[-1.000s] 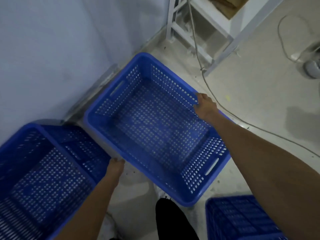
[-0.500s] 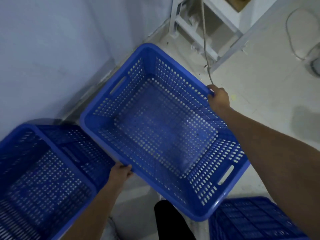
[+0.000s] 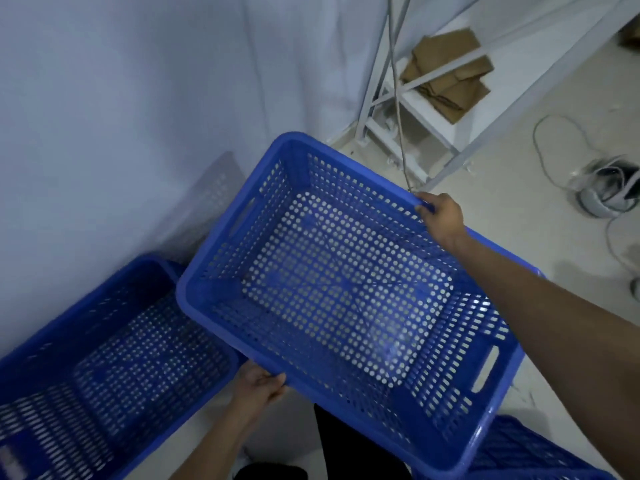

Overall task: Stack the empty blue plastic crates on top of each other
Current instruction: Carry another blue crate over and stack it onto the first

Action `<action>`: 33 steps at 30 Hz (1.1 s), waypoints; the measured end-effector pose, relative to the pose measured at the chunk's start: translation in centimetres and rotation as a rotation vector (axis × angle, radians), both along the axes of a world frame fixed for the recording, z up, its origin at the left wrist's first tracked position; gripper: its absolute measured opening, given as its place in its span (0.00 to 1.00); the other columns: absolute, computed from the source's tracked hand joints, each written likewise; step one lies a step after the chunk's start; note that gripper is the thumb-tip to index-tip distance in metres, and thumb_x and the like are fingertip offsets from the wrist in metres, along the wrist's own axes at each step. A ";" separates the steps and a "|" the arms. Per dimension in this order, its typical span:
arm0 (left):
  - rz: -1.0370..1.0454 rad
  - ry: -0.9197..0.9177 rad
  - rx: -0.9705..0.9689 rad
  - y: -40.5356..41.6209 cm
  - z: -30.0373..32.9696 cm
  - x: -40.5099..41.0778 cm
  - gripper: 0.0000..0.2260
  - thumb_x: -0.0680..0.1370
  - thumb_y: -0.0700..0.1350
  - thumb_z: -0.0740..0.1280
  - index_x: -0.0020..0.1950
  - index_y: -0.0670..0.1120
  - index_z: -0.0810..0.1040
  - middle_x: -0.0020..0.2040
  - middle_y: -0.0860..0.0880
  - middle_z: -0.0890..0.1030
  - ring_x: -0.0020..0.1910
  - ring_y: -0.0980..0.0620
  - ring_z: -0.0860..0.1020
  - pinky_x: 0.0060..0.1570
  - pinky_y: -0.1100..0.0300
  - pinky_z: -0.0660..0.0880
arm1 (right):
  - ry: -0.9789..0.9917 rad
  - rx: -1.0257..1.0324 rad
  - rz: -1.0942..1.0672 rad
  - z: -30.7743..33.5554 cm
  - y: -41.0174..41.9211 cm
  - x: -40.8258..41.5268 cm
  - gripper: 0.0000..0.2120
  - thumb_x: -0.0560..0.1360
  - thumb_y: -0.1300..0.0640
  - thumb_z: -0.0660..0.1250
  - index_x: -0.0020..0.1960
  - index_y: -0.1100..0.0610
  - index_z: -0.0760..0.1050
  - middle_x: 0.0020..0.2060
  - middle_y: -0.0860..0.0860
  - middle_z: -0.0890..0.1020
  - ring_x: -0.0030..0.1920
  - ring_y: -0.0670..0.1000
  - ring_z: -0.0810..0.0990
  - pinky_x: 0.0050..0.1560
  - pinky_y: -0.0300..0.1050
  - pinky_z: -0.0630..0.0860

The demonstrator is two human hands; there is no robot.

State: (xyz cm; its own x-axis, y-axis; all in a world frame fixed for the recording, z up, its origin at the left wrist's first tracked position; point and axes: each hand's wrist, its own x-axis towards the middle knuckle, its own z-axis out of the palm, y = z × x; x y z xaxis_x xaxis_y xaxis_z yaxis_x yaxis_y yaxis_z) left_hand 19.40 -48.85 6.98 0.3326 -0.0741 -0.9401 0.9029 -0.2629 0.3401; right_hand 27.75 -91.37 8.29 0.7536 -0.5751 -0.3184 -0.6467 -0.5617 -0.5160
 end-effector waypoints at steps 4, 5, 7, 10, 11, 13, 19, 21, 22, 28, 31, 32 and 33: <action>-0.001 -0.042 -0.052 3.1 5.7 -2.2 0.07 0.76 0.31 0.67 0.39 0.39 0.79 0.31 0.46 0.84 0.28 0.56 0.83 0.32 0.66 0.80 | -0.057 -0.005 0.076 7.5 3.5 0.2 0.17 0.78 0.58 0.63 0.66 0.60 0.75 0.49 0.59 0.75 0.56 0.63 0.76 0.58 0.46 0.69; 0.018 -0.050 -0.064 4.0 6.7 -2.8 0.07 0.76 0.31 0.67 0.39 0.39 0.79 0.32 0.45 0.84 0.29 0.55 0.84 0.34 0.65 0.80 | -0.074 -0.010 0.098 9.2 4.4 0.4 0.17 0.78 0.59 0.63 0.65 0.60 0.75 0.49 0.59 0.76 0.57 0.63 0.76 0.59 0.46 0.69; 0.058 -0.053 -0.091 5.8 8.7 -4.0 0.07 0.76 0.31 0.66 0.39 0.40 0.77 0.31 0.46 0.85 0.31 0.54 0.84 0.36 0.65 0.80 | -0.100 -0.007 0.131 12.0 6.2 0.8 0.16 0.78 0.58 0.63 0.65 0.60 0.76 0.55 0.61 0.78 0.58 0.62 0.77 0.60 0.48 0.70; 0.147 -0.025 -0.153 8.8 11.1 -5.7 0.08 0.78 0.32 0.64 0.40 0.40 0.76 0.34 0.46 0.86 0.35 0.52 0.86 0.41 0.63 0.81 | -0.138 -0.002 0.204 15.9 10.0 1.8 0.16 0.78 0.57 0.63 0.65 0.59 0.76 0.59 0.62 0.79 0.59 0.61 0.77 0.62 0.52 0.71; 0.184 -0.012 -0.184 9.8 12.1 -6.2 0.08 0.78 0.32 0.63 0.40 0.39 0.76 0.34 0.46 0.86 0.36 0.51 0.86 0.43 0.62 0.81 | -0.153 -0.003 0.236 17.1 11.5 2.2 0.16 0.78 0.58 0.63 0.64 0.60 0.76 0.59 0.63 0.79 0.59 0.62 0.77 0.62 0.53 0.71; 0.249 0.020 -0.226 12.0 13.8 -7.3 0.04 0.78 0.32 0.63 0.45 0.37 0.76 0.36 0.44 0.86 0.37 0.49 0.86 0.46 0.60 0.80 | -0.176 -0.007 0.299 19.1 14.5 3.0 0.15 0.78 0.60 0.63 0.63 0.62 0.77 0.58 0.64 0.80 0.60 0.62 0.77 0.61 0.50 0.70; 0.422 0.028 -0.272 19.3 15.7 -11.2 0.12 0.78 0.33 0.64 0.60 0.32 0.73 0.46 0.39 0.86 0.41 0.45 0.86 0.46 0.55 0.81 | -0.171 -0.017 0.466 21.3 25.0 6.0 0.15 0.78 0.59 0.63 0.63 0.60 0.77 0.51 0.63 0.77 0.55 0.62 0.77 0.55 0.44 0.69; 0.471 0.058 -0.269 21.8 16.0 -12.4 0.07 0.78 0.35 0.64 0.55 0.34 0.75 0.44 0.40 0.86 0.40 0.46 0.86 0.38 0.58 0.83 | -0.177 -0.026 0.533 21.4 29.2 6.9 0.15 0.78 0.58 0.63 0.62 0.59 0.77 0.50 0.63 0.77 0.54 0.63 0.77 0.57 0.48 0.70; 0.497 0.074 -0.265 23.0 16.2 -13.1 0.04 0.78 0.36 0.64 0.51 0.36 0.76 0.41 0.41 0.86 0.39 0.46 0.86 0.35 0.60 0.83 | -0.179 -0.033 0.568 21.4 31.3 7.3 0.14 0.78 0.58 0.63 0.62 0.58 0.78 0.49 0.63 0.76 0.53 0.64 0.77 0.56 0.50 0.71; 0.687 0.108 -0.283 29.7 15.8 -17.3 0.07 0.80 0.38 0.61 0.46 0.37 0.76 0.38 0.39 0.86 0.36 0.45 0.86 0.32 0.59 0.82 | -0.188 -0.092 0.818 20.6 44.5 9.1 0.15 0.79 0.55 0.61 0.63 0.54 0.77 0.48 0.62 0.76 0.49 0.64 0.76 0.53 0.56 0.73; 0.749 0.112 -0.257 32.5 14.6 -19.2 0.09 0.81 0.40 0.60 0.56 0.39 0.77 0.44 0.39 0.86 0.40 0.44 0.86 0.33 0.58 0.82 | -0.211 -0.085 0.924 19.8 50.9 9.5 0.15 0.79 0.56 0.61 0.64 0.55 0.77 0.48 0.62 0.76 0.48 0.63 0.76 0.52 0.56 0.74; 0.768 0.112 -0.244 33.4 14.5 -19.6 0.09 0.81 0.41 0.60 0.58 0.41 0.76 0.46 0.39 0.86 0.42 0.44 0.86 0.36 0.56 0.82 | -0.217 -0.085 0.953 19.6 52.9 9.6 0.15 0.79 0.57 0.61 0.64 0.55 0.76 0.48 0.61 0.76 0.48 0.62 0.75 0.52 0.56 0.74; 0.780 0.110 -0.250 34.2 14.0 -19.9 0.09 0.81 0.42 0.60 0.59 0.43 0.76 0.47 0.39 0.86 0.43 0.44 0.86 0.40 0.55 0.82 | -0.224 -0.093 0.983 19.3 54.8 9.7 0.15 0.79 0.57 0.60 0.64 0.55 0.76 0.48 0.61 0.76 0.48 0.62 0.75 0.52 0.56 0.73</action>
State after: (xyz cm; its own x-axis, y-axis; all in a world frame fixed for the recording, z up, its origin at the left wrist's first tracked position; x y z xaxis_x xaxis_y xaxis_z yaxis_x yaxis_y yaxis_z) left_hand -0.50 -14.64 21.01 0.2820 -0.0709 -0.9568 0.8262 0.5249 0.2046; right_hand 37.48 -36.56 27.58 0.9433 0.3173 -0.0971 0.2306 -0.8372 -0.4959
